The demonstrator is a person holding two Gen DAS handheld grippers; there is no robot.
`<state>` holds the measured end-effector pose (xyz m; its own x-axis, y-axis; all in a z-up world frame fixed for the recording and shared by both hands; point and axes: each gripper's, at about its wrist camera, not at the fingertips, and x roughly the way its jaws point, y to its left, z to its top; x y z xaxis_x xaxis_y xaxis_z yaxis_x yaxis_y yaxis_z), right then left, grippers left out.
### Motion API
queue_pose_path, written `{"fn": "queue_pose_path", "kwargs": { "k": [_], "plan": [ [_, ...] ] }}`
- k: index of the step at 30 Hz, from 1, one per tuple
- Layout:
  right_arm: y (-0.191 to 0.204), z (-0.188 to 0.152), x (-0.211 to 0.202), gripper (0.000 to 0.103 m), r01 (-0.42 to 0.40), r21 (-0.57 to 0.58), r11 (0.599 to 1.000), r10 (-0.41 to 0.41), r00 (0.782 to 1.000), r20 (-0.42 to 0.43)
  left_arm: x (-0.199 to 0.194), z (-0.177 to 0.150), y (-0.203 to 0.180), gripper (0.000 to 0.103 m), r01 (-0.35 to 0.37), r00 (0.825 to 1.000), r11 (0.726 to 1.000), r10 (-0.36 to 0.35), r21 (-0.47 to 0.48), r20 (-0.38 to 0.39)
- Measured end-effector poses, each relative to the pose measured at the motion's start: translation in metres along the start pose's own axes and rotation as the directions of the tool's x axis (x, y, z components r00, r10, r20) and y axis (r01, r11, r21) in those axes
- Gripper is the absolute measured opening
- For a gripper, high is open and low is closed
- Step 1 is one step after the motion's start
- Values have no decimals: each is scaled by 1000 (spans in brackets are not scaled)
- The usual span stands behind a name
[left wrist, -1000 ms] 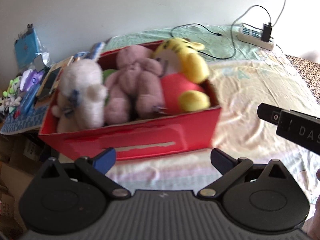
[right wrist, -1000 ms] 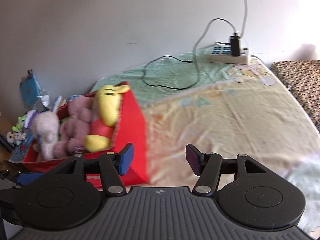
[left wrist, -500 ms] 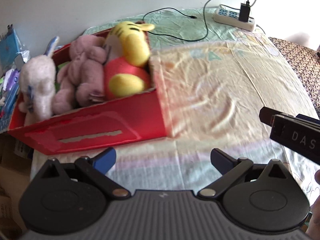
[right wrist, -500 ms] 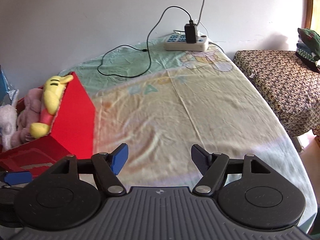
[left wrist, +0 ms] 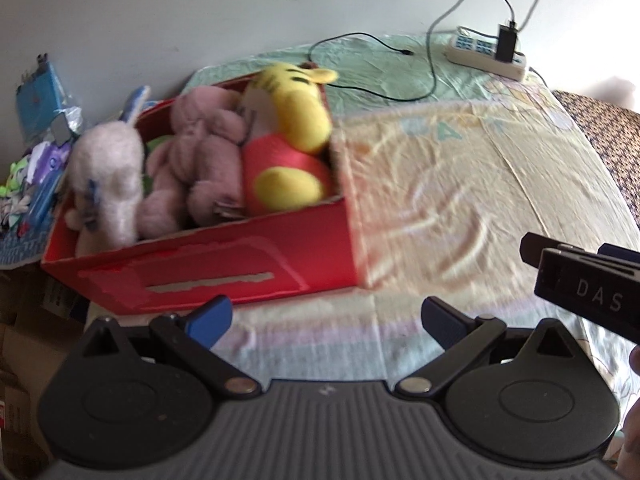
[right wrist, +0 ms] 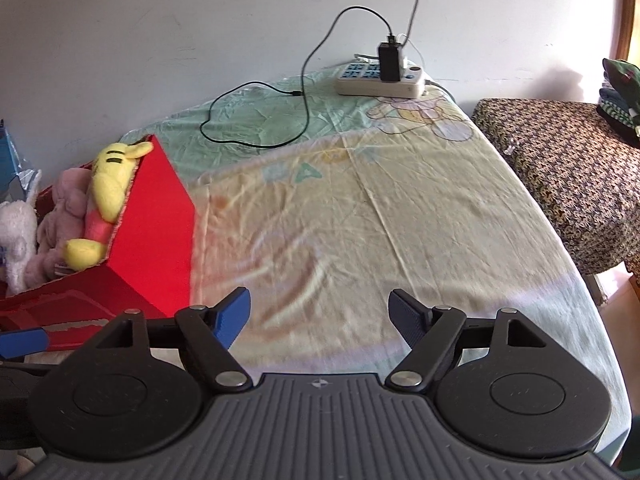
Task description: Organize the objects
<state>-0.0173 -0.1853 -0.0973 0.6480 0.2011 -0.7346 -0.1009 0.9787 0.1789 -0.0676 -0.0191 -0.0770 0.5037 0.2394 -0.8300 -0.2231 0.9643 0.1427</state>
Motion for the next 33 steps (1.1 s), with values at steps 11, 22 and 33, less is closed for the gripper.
{"fn": "queue_pose_path", "kwargs": {
  "k": [11,22,33],
  "plan": [
    [58,14,-5,80,-52,-83,995,54,998,16,-4,11,58,101,-34,999,996,36,-82,27],
    [118,36,0,82,-91,-121,988,96,995,37,2,30,119,101,-59,996,990,67,-132,53],
    [152,34,8,83,-106,-99,989,111,993,45,14,33,160,101,-73,996,990,80,-120,51]
  ]
}}
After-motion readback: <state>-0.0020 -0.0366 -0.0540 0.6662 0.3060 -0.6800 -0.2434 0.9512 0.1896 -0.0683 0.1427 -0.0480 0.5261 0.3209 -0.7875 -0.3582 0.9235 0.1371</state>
